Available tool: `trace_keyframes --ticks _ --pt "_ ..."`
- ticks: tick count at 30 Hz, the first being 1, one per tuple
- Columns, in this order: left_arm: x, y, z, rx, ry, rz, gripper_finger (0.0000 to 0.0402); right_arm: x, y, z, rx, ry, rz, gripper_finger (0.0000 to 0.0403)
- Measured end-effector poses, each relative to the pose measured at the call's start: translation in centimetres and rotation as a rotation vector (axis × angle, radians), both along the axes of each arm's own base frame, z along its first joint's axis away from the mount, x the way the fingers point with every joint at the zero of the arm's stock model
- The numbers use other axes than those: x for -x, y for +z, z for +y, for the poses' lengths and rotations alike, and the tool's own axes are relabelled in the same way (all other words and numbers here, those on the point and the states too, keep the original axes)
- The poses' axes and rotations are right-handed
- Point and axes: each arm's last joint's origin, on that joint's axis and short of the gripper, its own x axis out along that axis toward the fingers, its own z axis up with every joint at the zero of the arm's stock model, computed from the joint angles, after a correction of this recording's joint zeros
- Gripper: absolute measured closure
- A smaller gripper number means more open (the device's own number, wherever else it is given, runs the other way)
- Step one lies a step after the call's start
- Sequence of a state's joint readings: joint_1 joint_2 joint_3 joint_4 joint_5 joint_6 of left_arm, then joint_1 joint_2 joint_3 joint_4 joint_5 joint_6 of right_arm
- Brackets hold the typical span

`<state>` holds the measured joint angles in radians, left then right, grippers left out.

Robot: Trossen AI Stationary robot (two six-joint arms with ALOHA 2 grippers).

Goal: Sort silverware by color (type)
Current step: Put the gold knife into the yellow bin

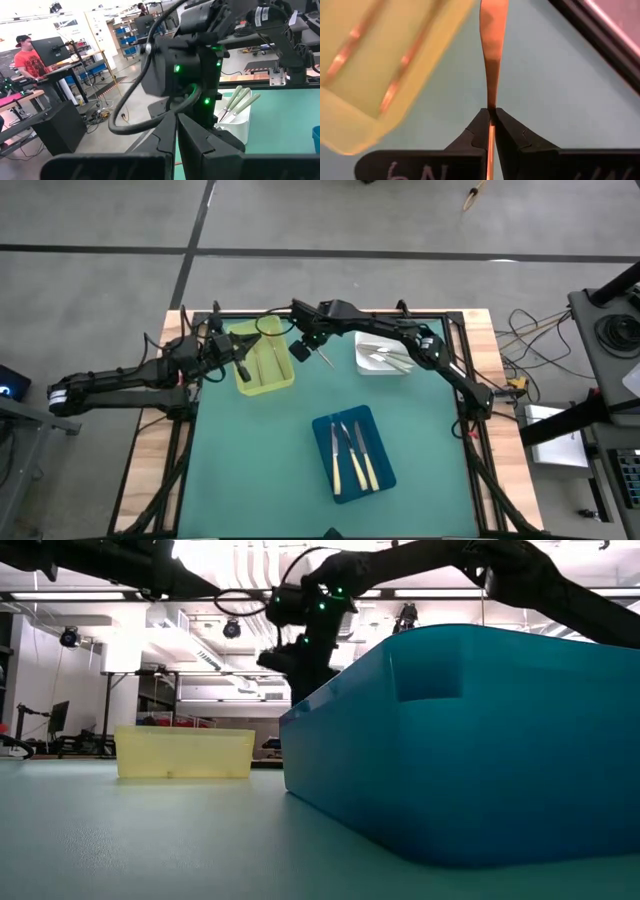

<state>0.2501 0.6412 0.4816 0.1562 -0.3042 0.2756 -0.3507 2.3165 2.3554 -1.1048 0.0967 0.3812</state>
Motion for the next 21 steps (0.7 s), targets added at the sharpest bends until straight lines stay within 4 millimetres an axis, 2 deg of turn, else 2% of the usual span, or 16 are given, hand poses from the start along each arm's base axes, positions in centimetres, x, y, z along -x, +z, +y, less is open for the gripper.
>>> trace_keyframes --ticks 12,17,21 --pt "0.1 -0.2 0.0 0.013 0.000 0.023 0.0402 -2.0 5.8 2.5 0.210 0.173 -0.336 0.0394" --pt "0.1 -0.4 0.0 0.018 0.000 0.037 0.0402 -1.8 8.1 3.0 0.316 0.237 -0.401 0.0394" --pt "0.1 -0.5 0.0 0.034 0.000 0.036 0.0402 -1.6 8.9 3.0 0.376 0.274 -0.408 0.0394"
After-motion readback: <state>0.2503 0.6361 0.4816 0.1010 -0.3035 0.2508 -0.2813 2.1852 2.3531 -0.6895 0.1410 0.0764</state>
